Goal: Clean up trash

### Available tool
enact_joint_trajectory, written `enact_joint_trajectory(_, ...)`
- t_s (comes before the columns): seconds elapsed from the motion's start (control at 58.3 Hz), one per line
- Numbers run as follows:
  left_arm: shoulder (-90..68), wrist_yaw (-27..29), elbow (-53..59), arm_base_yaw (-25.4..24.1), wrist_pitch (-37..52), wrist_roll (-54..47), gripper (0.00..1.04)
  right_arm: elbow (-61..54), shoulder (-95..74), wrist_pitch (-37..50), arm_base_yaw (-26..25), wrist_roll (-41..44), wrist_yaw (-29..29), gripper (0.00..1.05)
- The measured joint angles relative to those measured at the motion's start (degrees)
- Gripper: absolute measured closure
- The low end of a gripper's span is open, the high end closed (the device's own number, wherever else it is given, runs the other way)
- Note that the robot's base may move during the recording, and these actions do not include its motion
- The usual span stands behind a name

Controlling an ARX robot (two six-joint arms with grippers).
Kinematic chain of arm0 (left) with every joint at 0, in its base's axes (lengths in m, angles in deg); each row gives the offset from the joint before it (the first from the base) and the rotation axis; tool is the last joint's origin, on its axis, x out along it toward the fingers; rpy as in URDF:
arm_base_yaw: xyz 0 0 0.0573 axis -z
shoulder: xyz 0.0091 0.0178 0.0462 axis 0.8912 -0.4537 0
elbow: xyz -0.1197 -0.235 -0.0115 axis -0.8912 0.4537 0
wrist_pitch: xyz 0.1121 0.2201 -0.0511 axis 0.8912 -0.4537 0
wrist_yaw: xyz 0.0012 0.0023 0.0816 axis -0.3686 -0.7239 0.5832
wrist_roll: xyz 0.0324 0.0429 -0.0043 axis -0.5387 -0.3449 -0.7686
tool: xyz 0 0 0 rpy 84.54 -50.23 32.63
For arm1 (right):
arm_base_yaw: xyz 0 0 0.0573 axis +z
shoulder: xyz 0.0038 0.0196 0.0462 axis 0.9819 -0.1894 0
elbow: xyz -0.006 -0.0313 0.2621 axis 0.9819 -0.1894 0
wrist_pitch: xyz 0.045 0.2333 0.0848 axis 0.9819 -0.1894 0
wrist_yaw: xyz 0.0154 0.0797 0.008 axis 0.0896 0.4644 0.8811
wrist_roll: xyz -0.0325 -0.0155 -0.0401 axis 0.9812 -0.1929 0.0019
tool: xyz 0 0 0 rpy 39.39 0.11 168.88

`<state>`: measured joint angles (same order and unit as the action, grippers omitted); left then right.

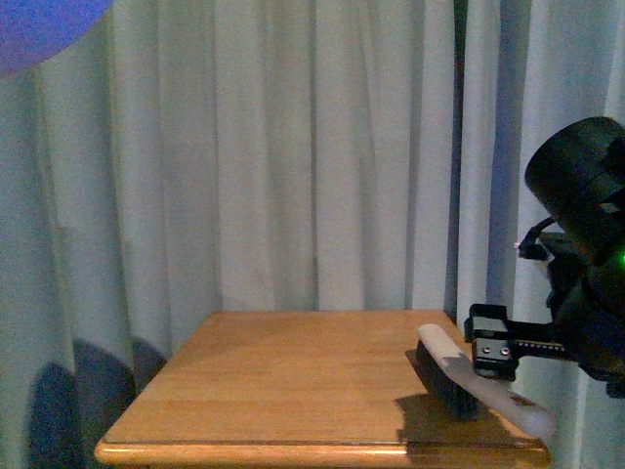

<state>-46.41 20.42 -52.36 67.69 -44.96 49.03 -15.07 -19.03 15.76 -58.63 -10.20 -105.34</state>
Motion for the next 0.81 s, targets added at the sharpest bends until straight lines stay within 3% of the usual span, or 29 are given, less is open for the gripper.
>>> enact_joint_trajectory(0.549,0.0,0.0,0.0,0.0,0.0,0.0,0.77,5.44,-9.66,-0.44,1.6,-3.02,1.22,0.07)
enact_joint_trajectory(0.806,0.02,0.0,0.0,0.0,0.0,0.0,0.77,6.36,-10.47,-0.15,1.62,-3.08,1.27,0.41)
